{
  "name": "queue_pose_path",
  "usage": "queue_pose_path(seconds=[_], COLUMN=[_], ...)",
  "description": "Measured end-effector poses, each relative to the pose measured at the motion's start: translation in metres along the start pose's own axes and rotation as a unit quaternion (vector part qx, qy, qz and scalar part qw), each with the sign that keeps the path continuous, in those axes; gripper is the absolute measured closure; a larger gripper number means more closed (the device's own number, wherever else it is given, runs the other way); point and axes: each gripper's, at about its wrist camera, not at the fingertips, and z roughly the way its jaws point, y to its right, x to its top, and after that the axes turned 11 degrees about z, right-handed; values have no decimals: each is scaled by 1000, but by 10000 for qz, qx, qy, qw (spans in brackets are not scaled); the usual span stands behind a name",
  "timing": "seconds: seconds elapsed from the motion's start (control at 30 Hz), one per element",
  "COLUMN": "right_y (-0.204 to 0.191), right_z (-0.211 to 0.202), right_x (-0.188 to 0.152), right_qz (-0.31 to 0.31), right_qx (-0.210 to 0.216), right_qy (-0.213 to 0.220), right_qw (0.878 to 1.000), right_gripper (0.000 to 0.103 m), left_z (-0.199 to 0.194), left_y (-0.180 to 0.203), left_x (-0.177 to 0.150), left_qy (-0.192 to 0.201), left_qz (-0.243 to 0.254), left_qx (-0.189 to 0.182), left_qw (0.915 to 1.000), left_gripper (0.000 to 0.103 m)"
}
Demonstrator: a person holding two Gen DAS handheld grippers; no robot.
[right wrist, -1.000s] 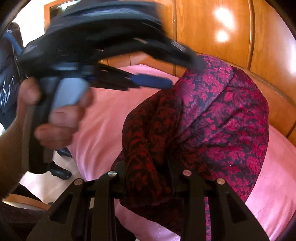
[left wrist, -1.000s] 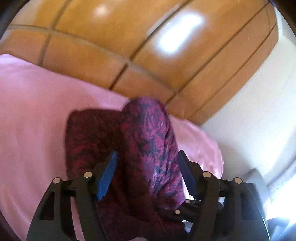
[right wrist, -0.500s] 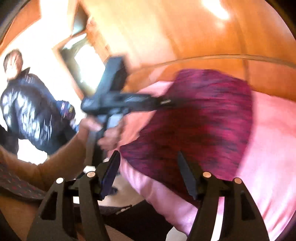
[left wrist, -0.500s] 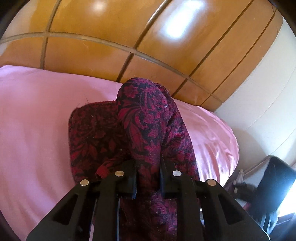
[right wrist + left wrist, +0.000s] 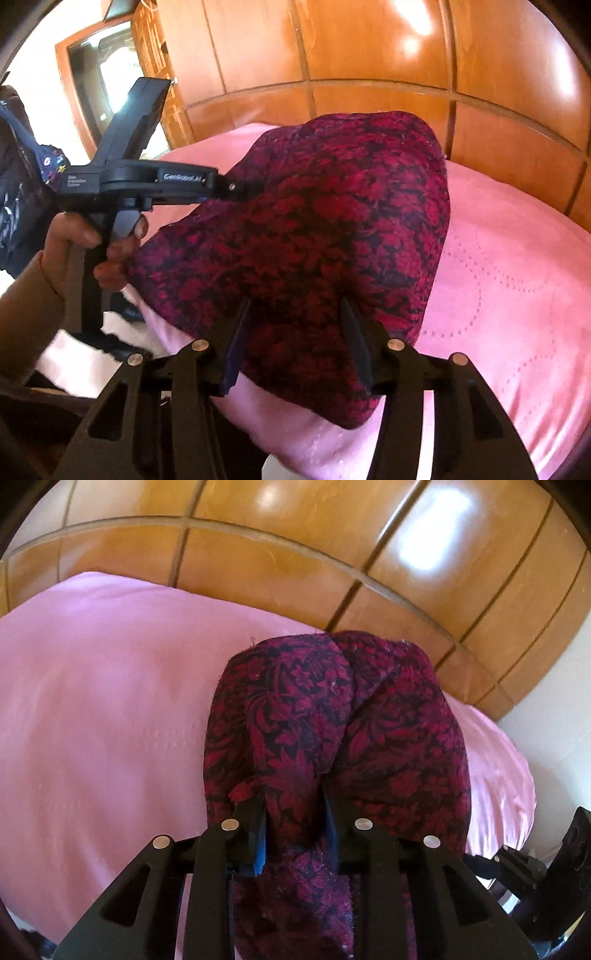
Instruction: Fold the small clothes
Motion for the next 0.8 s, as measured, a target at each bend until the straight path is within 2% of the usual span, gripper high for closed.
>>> queue_pose_path(seconds=[0.07,0.17,0.23,0.3,0.33,0.43,0.47,0.53,0.63,0.67,0.73,0.77,0.8], right_y=[11,20,28,38,41,43,41,43,37,33,18,16,15], right_z=[-14,-23,-19,-3,5,31,47,70,84,77,52,56,73], right_x=[14,41,63,90,101,128,137,135,138,140,141,140,135], right_qz=[326,679,929,1064,1121,1054,916,798,667,713,598,557,445], right_qx=[461,667,487,261,185,-84,-250,-478,-819,-847,-452,-483,-599], right_qy=[-7,303,433,499,481,421,306,-78,-250,-208,282,217,-112], right_qw=[9984,9950,9935,9927,9924,9935,9950,9956,9941,9936,9968,9970,9971], right_gripper=[47,47,47,47,47,48,48,47,46,47,46,44,44], left_z=[-6,-13,-15,-15,-15,-17,-14,-8,-7,-9,-12,-10,-8], left_y=[9,19,23,26,26,19,15,10,6,7,10,11,11], left_x=[2,4,5,4,3,-3,-6,-10,-11,-10,-9,-10,-10], left_qy=[81,106,141,178,184,199,176,127,148,166,213,201,213], left_qz=[162,315,426,490,477,443,396,311,196,223,393,423,413], left_qx=[172,322,580,728,795,1030,1056,1105,1036,1041,1099,1126,1125], left_qw=[9997,9989,9973,9960,9955,9935,9935,9933,9943,9942,9929,9925,9926], left_gripper=[78,78,72,72,68,54,54,54,54,54,54,54,54])
